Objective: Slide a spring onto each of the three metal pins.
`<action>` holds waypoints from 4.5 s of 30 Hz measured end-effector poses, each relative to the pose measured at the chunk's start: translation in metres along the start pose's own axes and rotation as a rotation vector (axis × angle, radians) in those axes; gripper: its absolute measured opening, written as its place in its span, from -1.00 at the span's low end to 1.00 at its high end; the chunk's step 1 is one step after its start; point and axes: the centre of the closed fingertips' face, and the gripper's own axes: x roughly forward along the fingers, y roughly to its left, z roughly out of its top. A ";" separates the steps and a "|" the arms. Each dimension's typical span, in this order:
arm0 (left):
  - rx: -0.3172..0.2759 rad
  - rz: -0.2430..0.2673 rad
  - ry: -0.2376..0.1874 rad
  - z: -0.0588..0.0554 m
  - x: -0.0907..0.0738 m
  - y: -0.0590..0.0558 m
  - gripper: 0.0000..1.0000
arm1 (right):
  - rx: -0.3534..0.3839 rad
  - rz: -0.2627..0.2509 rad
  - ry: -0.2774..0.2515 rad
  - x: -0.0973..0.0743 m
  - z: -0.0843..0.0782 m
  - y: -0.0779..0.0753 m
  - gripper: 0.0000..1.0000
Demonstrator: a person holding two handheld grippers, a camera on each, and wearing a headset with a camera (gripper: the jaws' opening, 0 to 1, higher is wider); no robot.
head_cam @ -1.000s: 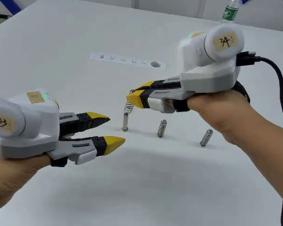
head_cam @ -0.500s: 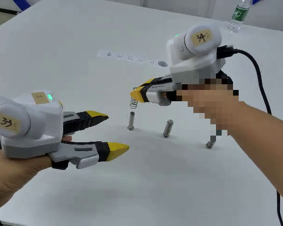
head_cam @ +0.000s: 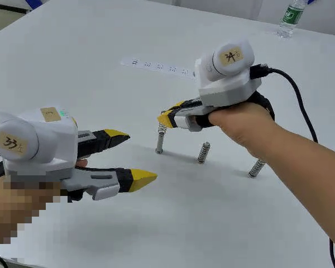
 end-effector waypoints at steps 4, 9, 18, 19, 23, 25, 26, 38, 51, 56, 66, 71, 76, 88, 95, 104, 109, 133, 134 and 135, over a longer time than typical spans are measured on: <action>-0.001 -0.001 0.002 -0.001 -0.001 0.000 0.17 | -0.001 -0.001 0.005 0.000 -0.001 0.003 -0.77; 0.000 0.002 0.007 -0.002 -0.001 0.002 0.15 | -0.002 -0.001 0.015 0.002 -0.006 0.004 -0.77; 0.000 0.001 0.011 -0.004 -0.002 0.001 0.15 | -0.005 0.001 0.037 0.010 -0.019 0.007 -0.77; 0.000 0.002 0.012 -0.004 -0.002 0.001 0.15 | -0.007 0.000 0.039 0.012 -0.021 0.008 -0.76; -0.003 0.003 0.014 -0.005 -0.002 0.001 0.14 | -0.007 -0.008 0.049 0.016 -0.027 0.010 -0.76; -0.004 0.003 0.015 -0.006 -0.002 0.001 0.14 | -0.011 -0.010 0.060 0.019 -0.031 0.011 -0.76; -0.004 0.004 0.016 -0.006 -0.002 0.001 0.14 | -0.012 -0.010 0.065 0.021 -0.033 0.012 -0.76; -0.010 0.008 0.018 -0.009 -0.002 0.005 0.14 | -0.034 -0.010 0.110 0.033 -0.049 0.017 -0.76; -0.006 0.006 0.017 -0.006 0.001 0.005 0.15 | -0.048 -0.013 0.100 0.027 -0.046 0.017 -0.64; -0.003 0.006 0.020 -0.006 0.001 0.004 0.16 | -0.061 -0.024 0.070 0.018 -0.040 0.019 -0.59; 0.016 0.016 0.037 -0.009 0.003 0.004 0.19 | -0.063 -0.032 0.030 -0.004 -0.043 0.025 -0.56; 0.035 0.011 0.055 -0.014 0.004 -0.002 0.23 | -0.060 -0.029 0.011 -0.018 -0.048 0.034 -0.54; 0.023 0.012 0.053 -0.016 0.002 -0.005 0.25 | -0.054 -0.034 -0.004 -0.033 -0.056 0.041 -0.51; 0.006 0.029 0.057 -0.019 -0.006 -0.006 0.29 | -0.022 -0.062 -0.034 -0.076 -0.084 0.054 -0.44; 0.025 0.014 0.067 -0.017 -0.005 -0.010 0.32 | 0.006 -0.093 -0.061 -0.099 -0.095 0.047 -0.38; 0.045 -0.006 0.079 -0.019 0.000 -0.013 0.37 | 0.069 -0.146 -0.091 -0.136 -0.122 0.036 -0.26; 0.040 -0.013 0.079 -0.020 0.002 -0.015 0.38 | 0.098 -0.176 -0.109 -0.157 -0.137 0.029 -0.24; 0.029 -0.021 0.087 -0.027 -0.001 -0.018 0.45 | 0.101 -0.249 -0.192 -0.207 -0.161 0.002 0.20; 0.026 -0.022 0.087 -0.028 -0.001 -0.018 0.45 | 0.110 -0.252 -0.201 -0.207 -0.161 0.001 0.22; 0.025 -0.022 0.088 -0.029 -0.001 -0.018 0.45 | 0.112 -0.252 -0.204 -0.207 -0.162 0.000 0.23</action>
